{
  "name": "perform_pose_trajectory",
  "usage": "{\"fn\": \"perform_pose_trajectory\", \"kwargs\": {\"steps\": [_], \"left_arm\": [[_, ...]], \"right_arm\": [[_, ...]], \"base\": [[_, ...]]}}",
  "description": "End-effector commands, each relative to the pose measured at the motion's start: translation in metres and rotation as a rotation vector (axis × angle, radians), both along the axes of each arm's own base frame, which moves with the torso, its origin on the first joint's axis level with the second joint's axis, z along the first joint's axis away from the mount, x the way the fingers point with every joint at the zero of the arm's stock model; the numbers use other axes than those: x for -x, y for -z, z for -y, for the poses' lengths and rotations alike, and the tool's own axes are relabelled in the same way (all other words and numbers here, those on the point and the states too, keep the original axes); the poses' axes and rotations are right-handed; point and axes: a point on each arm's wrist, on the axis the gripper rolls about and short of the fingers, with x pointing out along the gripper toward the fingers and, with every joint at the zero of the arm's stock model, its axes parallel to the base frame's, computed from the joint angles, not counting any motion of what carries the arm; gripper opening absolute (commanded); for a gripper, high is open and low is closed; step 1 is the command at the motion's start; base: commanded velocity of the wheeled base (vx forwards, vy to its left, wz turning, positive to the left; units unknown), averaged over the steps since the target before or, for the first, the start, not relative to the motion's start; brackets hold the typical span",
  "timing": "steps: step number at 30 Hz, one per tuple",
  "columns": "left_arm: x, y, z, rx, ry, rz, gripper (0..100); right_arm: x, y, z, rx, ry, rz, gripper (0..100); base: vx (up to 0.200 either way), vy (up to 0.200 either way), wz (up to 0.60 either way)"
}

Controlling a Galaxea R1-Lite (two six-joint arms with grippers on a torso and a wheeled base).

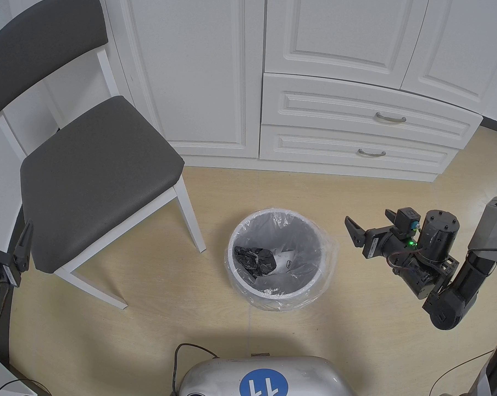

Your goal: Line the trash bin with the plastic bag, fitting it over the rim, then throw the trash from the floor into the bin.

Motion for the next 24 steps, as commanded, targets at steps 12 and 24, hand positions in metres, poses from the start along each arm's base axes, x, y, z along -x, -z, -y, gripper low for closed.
{"fn": "perform_pose_trajectory", "kwargs": {"steps": [12,24], "left_arm": [[0.008,-0.025,0.019,0.178,0.24,0.068,100],[-0.001,-0.08,0.018,0.354,0.231,0.076,100]], "right_arm": [[0.051,-0.002,0.05,-0.224,0.134,-0.115,100],[0.08,-0.032,0.054,-0.122,0.099,0.009,100]], "base": [[0.0,0.0,0.0],[0.0,0.0,0.0]]}}
